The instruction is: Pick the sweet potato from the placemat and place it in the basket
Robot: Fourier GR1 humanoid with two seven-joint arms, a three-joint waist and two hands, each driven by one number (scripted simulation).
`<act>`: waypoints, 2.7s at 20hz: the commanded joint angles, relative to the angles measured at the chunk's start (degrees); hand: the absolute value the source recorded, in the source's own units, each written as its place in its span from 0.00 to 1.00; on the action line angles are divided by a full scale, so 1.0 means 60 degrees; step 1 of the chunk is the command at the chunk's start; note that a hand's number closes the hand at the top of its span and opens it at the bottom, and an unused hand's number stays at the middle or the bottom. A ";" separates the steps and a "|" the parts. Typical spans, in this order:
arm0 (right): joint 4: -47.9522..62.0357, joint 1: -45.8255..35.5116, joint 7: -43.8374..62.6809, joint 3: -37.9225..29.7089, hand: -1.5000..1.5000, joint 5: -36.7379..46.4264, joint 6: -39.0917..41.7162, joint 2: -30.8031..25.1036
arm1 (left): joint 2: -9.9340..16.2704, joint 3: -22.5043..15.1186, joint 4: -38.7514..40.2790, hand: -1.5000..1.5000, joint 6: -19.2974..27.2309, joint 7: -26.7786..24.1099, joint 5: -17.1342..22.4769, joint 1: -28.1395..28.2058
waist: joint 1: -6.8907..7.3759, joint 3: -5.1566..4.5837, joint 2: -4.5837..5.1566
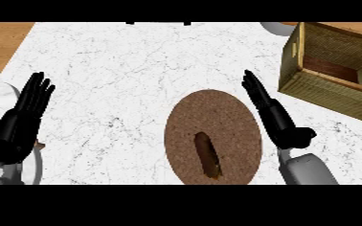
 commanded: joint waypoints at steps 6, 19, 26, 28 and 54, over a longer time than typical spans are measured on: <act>0.0023 -0.4438 0.1557 0.1572 1.00 0.0533 0.2279 0.0291 | 0.0256 -0.0552 0.0677 0.50 0.0325 0.1967 -0.0547 -0.1092 | 0.0446 0.0076 0.0264; -0.0672 -0.4008 0.4206 0.8071 0.00 0.6158 0.0308 0.2365 | -0.0128 -0.0528 0.1716 0.50 0.0251 0.3075 -0.0441 -0.2072 | -0.0081 0.0064 0.0064; -0.0729 -0.7152 0.8482 0.7462 0.00 0.6923 0.3142 0.2395 | -0.0383 -0.0755 0.1616 0.50 0.0313 0.3110 -0.0501 -0.1870 | -0.0115 0.0034 -0.0098; -0.0578 -0.7983 0.9485 0.7553 0.00 0.7321 0.3759 0.2398 | -0.0241 -0.0602 0.1657 0.50 0.0321 0.3111 -0.0498 -0.1970 | -0.0051 0.0025 -0.0146; -0.3414 -0.8854 1.3364 0.3725 0.00 0.0579 0.7447 0.0763 | -0.0581 -0.0080 0.1962 0.50 0.0045 0.2803 -0.0808 -0.1671 | -0.0325 0.0077 0.0033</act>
